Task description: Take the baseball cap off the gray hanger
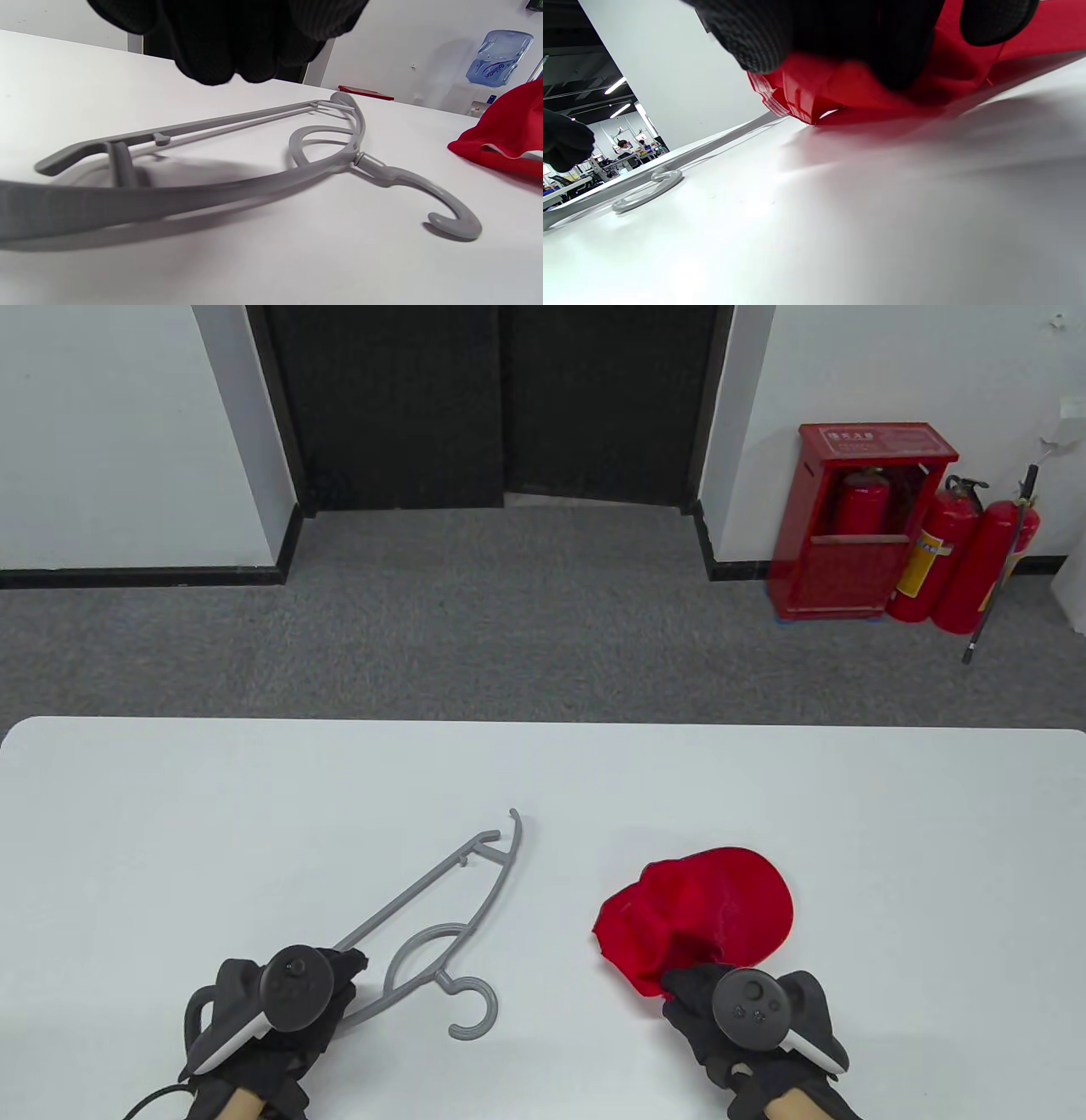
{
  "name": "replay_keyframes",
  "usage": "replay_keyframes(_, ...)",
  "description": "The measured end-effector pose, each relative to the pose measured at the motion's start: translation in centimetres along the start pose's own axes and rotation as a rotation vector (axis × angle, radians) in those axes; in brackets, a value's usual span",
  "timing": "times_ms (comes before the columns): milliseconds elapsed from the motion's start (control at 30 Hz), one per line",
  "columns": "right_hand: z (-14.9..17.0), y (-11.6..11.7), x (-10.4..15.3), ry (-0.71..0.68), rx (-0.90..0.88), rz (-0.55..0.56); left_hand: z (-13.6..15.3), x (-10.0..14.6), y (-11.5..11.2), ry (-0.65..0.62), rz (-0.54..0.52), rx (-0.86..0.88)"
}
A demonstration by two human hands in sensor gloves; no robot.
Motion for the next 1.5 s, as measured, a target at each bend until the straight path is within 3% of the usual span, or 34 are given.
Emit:
replay_keyframes(367,-0.9,-1.9,0.5,-0.039,-0.061,0.045,-0.4,0.6,1.0,-0.004,-0.032,0.007)
replay_keyframes(833,-1.7,-6.1,2.5,-0.086,-0.161,0.254,-1.2,1.5,2.6,-0.016,-0.160,0.061)
replay_keyframes(1200,-0.4,-6.2,2.8,-0.051,-0.217,0.292,-1.6,2.1,3.4,-0.059,-0.239,0.112)
replay_keyframes(1500,-0.5,-6.1,2.7,-0.056,-0.221,0.287,-1.8,1.8,2.9,-0.068,-0.197,0.096)
Point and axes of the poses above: the tracker on the back of each hand, its own z axis roughly to the little-finger side, its own x axis roughly from the fingertips to the wrist, y = z × x, the point moved 4 cm from there along -x, roughly from the wrist to the fingertips, and after that the axes turned 2 degrees about -y, right-handed, at the moved point
